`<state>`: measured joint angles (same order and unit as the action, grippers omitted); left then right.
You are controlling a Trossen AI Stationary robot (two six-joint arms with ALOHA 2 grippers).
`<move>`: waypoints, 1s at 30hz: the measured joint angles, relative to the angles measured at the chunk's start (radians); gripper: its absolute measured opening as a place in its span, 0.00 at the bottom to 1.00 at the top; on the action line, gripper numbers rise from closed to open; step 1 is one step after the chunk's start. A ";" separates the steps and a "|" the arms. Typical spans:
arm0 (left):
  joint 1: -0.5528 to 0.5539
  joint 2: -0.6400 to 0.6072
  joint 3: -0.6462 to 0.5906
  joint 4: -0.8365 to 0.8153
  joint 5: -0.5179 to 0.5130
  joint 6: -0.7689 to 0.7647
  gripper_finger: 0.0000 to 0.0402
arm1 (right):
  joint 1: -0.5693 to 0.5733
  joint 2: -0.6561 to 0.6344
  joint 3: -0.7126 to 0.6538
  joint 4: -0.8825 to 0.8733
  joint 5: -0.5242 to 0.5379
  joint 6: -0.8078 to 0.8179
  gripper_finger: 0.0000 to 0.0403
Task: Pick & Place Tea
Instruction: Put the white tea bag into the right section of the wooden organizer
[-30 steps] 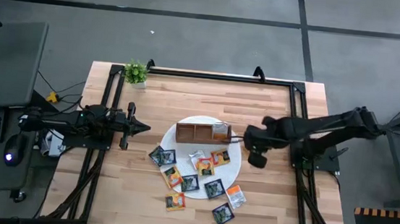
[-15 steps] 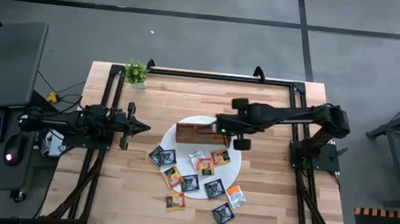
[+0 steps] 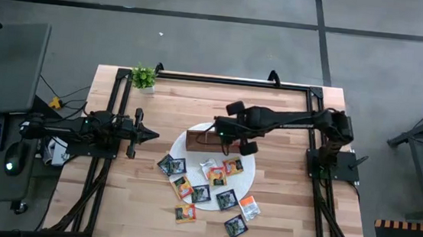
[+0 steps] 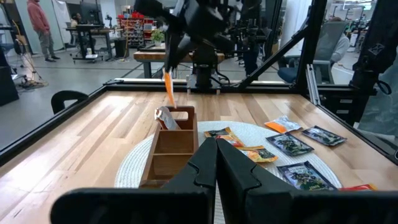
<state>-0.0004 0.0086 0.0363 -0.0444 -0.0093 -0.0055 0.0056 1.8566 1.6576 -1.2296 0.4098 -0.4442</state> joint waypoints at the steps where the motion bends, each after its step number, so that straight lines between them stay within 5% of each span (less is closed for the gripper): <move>1: 0.000 0.000 0.000 0.000 0.000 0.000 0.00 | 0.000 0.004 -0.002 0.000 -0.003 -0.010 0.00; 30: 0.000 0.000 0.000 0.000 0.000 0.000 0.00 | -0.040 0.119 -0.003 0.043 -0.099 -0.028 0.00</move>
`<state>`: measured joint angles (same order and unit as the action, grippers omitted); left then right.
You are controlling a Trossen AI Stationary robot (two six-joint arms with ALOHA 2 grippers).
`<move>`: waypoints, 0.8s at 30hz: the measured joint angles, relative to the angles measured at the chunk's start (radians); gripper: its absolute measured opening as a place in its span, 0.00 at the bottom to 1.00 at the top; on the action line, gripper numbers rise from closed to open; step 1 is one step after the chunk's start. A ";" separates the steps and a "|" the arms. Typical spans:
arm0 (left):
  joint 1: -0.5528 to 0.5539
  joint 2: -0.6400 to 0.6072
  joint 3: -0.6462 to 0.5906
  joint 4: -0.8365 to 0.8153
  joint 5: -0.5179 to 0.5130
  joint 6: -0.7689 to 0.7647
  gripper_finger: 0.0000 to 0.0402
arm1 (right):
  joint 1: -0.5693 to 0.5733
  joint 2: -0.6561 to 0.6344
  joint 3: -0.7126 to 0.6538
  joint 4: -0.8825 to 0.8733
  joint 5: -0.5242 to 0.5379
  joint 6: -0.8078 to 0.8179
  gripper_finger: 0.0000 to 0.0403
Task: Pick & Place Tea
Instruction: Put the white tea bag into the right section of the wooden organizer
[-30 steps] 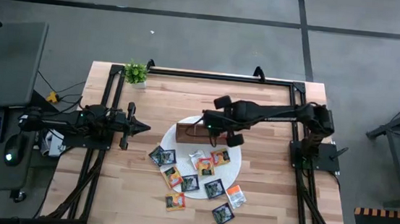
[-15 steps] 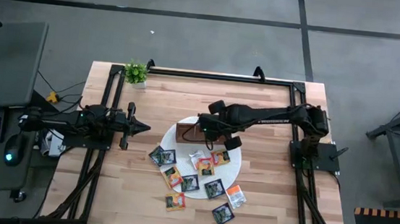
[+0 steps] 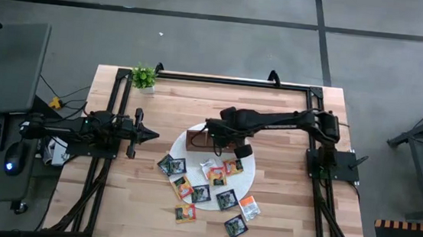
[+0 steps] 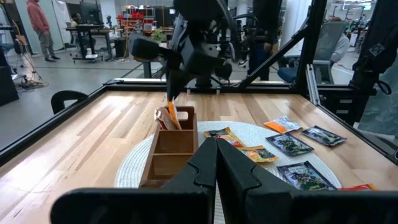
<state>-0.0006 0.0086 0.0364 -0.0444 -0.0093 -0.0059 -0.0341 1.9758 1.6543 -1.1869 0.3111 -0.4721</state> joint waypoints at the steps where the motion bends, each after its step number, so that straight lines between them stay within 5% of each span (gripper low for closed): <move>1: 0.000 0.000 0.000 0.000 0.000 0.000 0.00 | -0.001 0.002 0.000 -0.001 -0.004 0.000 0.00; 24: 0.000 0.000 0.000 0.000 0.000 0.000 0.00 | -0.001 0.010 0.000 0.031 -0.058 0.049 0.02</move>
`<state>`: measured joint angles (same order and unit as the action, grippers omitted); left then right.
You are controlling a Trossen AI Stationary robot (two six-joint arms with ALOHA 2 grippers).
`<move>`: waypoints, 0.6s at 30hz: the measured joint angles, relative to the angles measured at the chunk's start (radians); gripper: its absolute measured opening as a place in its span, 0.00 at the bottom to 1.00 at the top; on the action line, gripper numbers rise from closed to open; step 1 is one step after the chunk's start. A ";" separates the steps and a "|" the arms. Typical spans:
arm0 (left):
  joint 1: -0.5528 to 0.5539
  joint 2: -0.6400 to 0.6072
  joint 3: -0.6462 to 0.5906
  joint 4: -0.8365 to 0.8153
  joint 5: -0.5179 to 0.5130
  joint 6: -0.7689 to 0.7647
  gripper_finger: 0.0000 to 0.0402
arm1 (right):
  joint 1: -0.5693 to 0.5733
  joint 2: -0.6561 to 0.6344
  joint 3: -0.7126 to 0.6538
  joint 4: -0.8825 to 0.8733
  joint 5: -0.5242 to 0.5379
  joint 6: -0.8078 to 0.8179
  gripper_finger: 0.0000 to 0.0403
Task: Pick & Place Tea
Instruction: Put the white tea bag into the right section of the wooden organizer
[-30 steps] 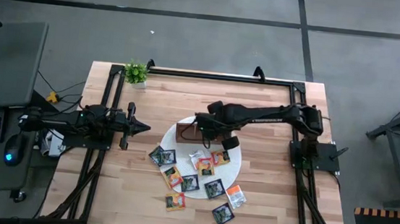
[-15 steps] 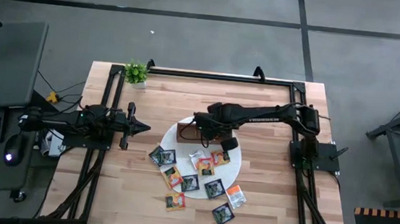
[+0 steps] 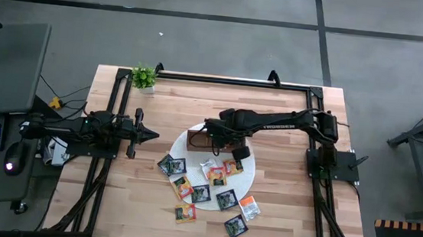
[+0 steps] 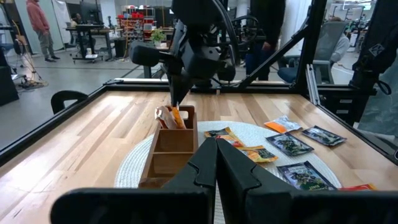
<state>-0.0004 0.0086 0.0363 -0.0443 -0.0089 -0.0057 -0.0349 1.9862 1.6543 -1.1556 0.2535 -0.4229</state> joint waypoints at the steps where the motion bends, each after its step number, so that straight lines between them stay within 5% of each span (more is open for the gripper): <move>1: 0.000 0.000 0.000 0.000 0.000 0.000 0.00 | 0.000 0.000 0.000 0.000 0.001 0.008 0.03; 10: 0.000 0.000 0.000 0.000 0.000 0.000 0.00 | -0.002 0.000 0.000 0.001 0.012 0.070 0.20; 18: 0.000 0.000 0.000 0.000 0.001 0.000 0.00 | -0.004 -0.053 0.000 0.013 0.132 0.104 0.34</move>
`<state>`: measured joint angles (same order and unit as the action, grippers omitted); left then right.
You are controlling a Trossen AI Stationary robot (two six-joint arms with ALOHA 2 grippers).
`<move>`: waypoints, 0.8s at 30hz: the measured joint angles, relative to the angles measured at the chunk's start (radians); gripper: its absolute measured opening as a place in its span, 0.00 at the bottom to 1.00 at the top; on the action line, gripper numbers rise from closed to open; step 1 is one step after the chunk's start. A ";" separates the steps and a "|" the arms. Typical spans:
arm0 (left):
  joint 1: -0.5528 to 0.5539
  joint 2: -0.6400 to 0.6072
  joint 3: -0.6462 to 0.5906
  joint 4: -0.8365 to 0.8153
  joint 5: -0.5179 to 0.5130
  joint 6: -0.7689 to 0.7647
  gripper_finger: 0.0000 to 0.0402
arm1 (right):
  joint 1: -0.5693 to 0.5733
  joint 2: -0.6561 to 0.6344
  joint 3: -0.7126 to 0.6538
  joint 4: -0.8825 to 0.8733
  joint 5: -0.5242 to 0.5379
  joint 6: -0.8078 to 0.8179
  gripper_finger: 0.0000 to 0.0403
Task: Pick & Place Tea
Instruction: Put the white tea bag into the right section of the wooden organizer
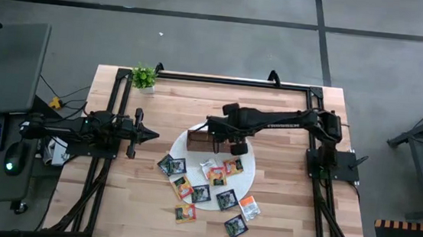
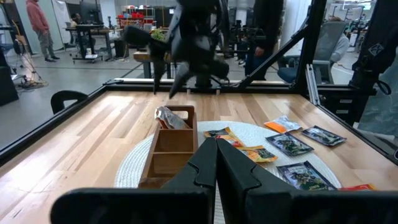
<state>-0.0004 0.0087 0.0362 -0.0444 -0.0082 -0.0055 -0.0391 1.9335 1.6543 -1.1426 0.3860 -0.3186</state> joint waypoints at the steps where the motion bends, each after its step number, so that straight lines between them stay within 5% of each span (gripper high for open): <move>1: 0.000 0.000 0.000 0.000 0.000 0.000 0.00 | 0.000 -0.014 0.000 -0.003 -0.001 0.016 0.35; 24: 0.000 0.000 0.000 0.000 0.000 0.000 0.00 | 0.174 -0.290 -0.063 -0.403 -0.198 0.762 0.38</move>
<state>-0.0002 0.0087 0.0363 -0.0444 -0.0082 -0.0055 0.1349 1.6438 1.5913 -1.5456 0.1881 0.4430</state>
